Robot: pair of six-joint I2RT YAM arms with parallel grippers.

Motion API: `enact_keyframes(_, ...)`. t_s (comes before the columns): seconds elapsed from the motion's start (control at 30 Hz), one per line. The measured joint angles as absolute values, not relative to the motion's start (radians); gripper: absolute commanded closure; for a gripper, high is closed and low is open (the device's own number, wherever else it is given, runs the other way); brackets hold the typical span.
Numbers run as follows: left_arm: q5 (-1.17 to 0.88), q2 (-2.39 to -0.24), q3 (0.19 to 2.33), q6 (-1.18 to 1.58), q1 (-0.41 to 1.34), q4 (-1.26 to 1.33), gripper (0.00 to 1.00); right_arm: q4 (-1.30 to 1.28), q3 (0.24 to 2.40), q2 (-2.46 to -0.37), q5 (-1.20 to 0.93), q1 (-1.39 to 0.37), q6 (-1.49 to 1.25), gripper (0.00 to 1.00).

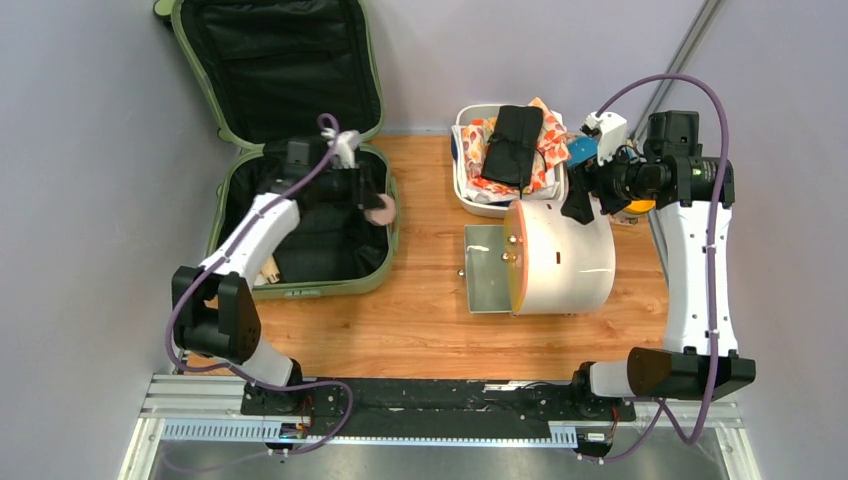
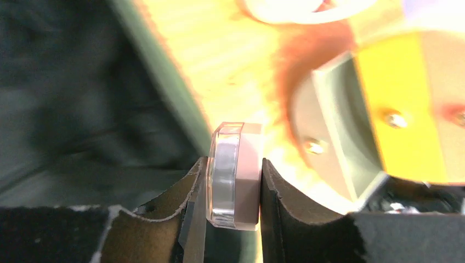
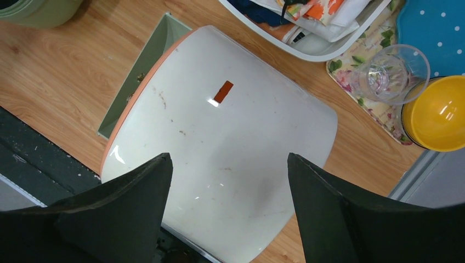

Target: Open, take out, and arrange the luggage

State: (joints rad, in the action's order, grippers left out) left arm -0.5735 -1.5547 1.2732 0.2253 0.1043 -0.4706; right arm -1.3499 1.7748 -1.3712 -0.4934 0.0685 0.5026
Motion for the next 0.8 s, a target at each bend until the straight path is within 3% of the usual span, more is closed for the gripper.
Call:
enact_keyframes(0.17, -0.604, -1.560, 1.251, 0.364, 0.391, -0.364, 1.00, -1.350, 1.764, -1.350, -0.519, 0.068, 0.517, 0.20)
enact_keyframes(0.33, -0.598, -1.684, 1.330, 0.429, 0.553, -0.298, 1.00, -1.350, 1.764, -1.335, -0.543, 0.068, 0.521, 0.20)
enact_keyframes(0.8, -0.526, -1.956, 1.497, 0.443, 0.754, -0.241, 1.00, -1.351, 1.726, -1.294, -0.576, 0.068, 0.517, 0.20)
